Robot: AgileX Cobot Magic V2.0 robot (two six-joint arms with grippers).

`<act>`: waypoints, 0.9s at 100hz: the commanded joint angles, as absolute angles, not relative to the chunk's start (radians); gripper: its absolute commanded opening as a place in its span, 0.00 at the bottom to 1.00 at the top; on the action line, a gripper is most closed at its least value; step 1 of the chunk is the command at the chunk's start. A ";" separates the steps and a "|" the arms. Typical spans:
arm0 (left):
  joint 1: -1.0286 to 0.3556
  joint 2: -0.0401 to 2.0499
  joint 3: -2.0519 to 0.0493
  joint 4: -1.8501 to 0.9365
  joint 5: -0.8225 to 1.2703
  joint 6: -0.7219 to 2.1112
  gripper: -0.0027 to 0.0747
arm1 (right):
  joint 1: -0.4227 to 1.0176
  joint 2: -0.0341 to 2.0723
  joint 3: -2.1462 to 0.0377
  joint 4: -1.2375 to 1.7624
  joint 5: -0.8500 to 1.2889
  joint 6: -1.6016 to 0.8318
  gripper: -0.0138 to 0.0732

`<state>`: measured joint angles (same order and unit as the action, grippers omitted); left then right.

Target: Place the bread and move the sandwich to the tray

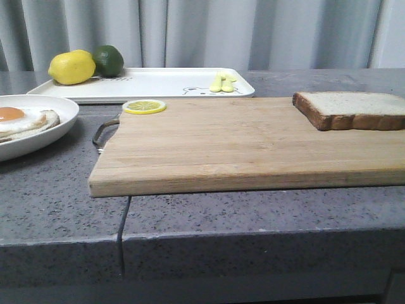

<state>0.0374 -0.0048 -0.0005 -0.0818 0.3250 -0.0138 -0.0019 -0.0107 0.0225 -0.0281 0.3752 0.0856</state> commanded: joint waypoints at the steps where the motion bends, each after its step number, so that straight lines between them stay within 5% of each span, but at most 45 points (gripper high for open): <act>1: 0.038 -0.035 0.015 -0.090 0.275 -0.017 0.01 | -0.010 -0.030 0.030 -0.027 0.339 0.081 0.09; 54: 0.038 -0.035 0.015 -0.088 0.271 -0.017 0.01 | -0.010 -0.030 0.030 -0.027 0.338 0.081 0.09; 90: 0.038 -0.035 0.015 -0.092 0.055 -0.017 0.01 | -0.010 -0.030 0.030 -0.027 0.209 0.081 0.09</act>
<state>0.0374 -0.0048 0.0000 -0.0836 0.2031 -0.0138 -0.0019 -0.0107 0.0263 -0.0281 0.3318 0.0856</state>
